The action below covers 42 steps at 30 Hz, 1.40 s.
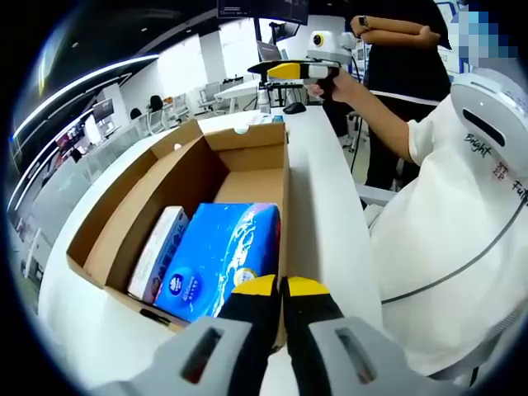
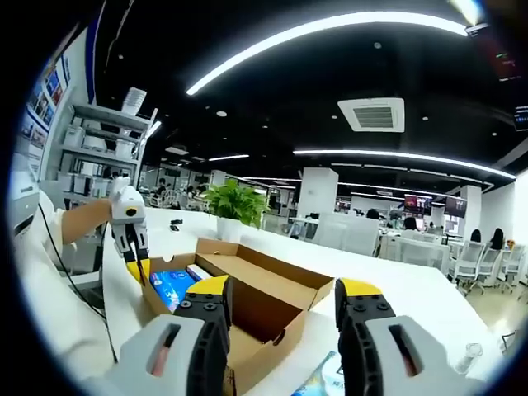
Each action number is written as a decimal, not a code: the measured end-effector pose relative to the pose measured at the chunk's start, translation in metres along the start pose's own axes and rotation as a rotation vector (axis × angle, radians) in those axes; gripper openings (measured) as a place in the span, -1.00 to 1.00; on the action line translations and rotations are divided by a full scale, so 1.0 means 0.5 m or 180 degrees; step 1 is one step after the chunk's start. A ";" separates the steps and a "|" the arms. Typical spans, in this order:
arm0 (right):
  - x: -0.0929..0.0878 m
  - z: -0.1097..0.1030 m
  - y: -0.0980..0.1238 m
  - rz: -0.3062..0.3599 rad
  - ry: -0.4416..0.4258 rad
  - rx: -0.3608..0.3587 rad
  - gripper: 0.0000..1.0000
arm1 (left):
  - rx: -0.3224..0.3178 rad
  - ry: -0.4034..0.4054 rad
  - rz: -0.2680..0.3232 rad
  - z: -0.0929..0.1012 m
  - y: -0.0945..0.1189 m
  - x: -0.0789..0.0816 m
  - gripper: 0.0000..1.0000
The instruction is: Operate the shoe box by opening the lid, removing the specified soft item, and placing it in the target area until the item is outside and the box remains undamaged.
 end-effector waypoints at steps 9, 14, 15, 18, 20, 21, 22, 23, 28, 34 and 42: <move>0.039 -0.028 -0.055 -0.0151 0.0327 0.0432 -0.08 | -0.0008 0.0010 -0.0016 0.000 0.000 0.000 -0.96; 0.040 -0.052 -0.080 -0.0374 0.0430 0.0789 -0.04 | -0.0014 0.0018 -0.0012 0.000 0.001 -0.001 -0.96; 0.041 -0.057 -0.086 -0.0372 0.0419 0.0832 -0.04 | -0.0014 0.0017 -0.0013 0.000 0.001 -0.001 -0.96; 0.041 -0.069 -0.100 -0.0393 0.0397 0.0947 -0.05 | -0.0018 0.0018 -0.0016 0.000 0.001 -0.001 -0.96; 0.034 -0.073 -0.109 -0.0489 0.0436 0.1023 -0.05 | -0.0021 0.0016 -0.0017 0.000 0.001 -0.001 -0.96; 0.030 -0.073 -0.113 -0.0549 0.0487 0.1026 -0.05 | -0.0021 0.0016 -0.0016 0.000 0.001 -0.001 -0.96; 0.030 -0.074 -0.118 -0.0570 0.0535 0.1048 -0.05 | -0.0025 0.0015 -0.0014 0.000 0.001 -0.001 -0.96; 0.032 -0.075 -0.120 -0.0579 0.0528 0.1084 -0.04 | -0.0026 0.0014 -0.0014 0.000 0.001 -0.001 -0.96; 0.044 -0.084 -0.128 -0.0589 0.0439 0.1261 -0.02 | -0.0027 0.0041 -0.0010 -0.002 0.001 -0.001 -0.96; 0.042 -0.090 -0.134 -0.0664 0.0597 0.1342 -0.03 | -0.0027 0.0041 -0.0028 -0.002 0.000 0.000 -0.96; 0.004 -0.119 -0.167 -0.1040 0.0666 0.1797 -0.03 | -0.0023 0.0025 -0.0016 -0.002 0.000 0.001 -0.96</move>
Point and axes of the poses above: the point that each gripper's makers call its tool centre point, and the gripper's own axes: y roughly backward along the fingers, z roughly to its right, x roughly out of its top, the point moved 5 cm from there along y, roughly backward along the fingers, and after that the axes turned 1 degree about -x, right-handed, at the moved point
